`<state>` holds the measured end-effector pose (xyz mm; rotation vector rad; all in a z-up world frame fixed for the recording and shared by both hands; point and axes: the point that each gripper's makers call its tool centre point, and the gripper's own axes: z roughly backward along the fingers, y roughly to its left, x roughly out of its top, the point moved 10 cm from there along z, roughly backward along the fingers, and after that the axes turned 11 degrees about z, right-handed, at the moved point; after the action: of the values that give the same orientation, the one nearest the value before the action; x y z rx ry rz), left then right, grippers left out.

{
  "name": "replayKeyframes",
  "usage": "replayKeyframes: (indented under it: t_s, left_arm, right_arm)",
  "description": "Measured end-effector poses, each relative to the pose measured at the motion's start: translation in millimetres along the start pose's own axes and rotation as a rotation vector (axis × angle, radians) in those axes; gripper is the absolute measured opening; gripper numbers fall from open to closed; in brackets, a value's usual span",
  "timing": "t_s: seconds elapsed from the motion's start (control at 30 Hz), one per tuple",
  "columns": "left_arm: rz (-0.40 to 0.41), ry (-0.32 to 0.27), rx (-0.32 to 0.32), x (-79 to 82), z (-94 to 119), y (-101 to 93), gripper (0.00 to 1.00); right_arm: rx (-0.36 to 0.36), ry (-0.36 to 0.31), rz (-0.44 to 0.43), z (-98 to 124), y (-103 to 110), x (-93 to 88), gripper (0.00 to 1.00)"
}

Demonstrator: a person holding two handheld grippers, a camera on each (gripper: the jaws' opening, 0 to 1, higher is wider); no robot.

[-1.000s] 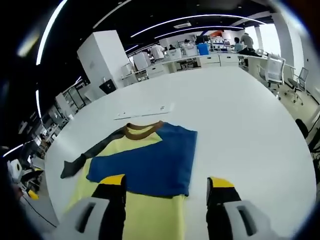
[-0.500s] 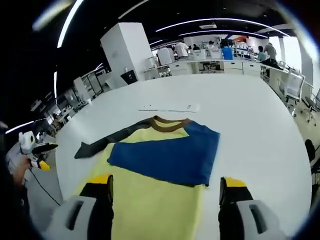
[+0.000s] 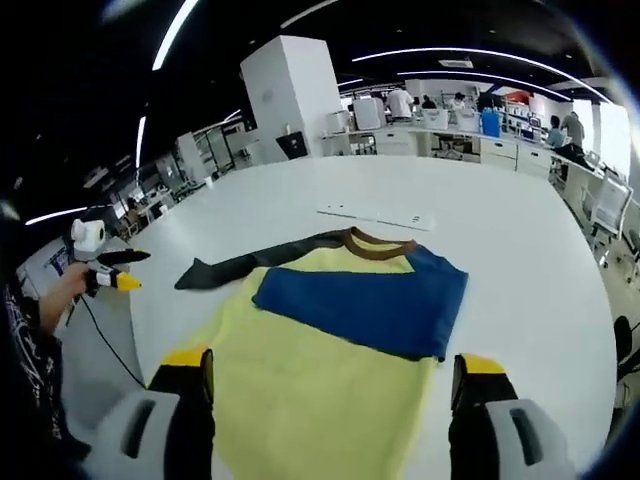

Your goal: Fold the garment on the visible template until the final outline fits inside the template.

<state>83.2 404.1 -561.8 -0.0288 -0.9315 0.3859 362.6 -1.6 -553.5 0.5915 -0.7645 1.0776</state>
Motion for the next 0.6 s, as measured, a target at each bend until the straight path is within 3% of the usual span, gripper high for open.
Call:
replayKeyframes:
  t_s: [0.27,0.43,0.6]
  left_arm:
    - [0.064,-0.018,0.026,0.8,-9.7,15.5,0.82]
    - [0.058,-0.003,0.056,-2.2,-19.7,24.2,0.78]
    - [0.093,-0.005,0.071,-7.9,-30.5,34.2,0.65]
  right_arm:
    - [-0.009,0.011,0.030,9.2,10.4,-6.5,0.99]
    - [-0.021,0.023,0.044,12.2,12.4,-8.9,0.99]
    - [-0.020,0.024,0.055,13.0,16.0,-9.2,0.98]
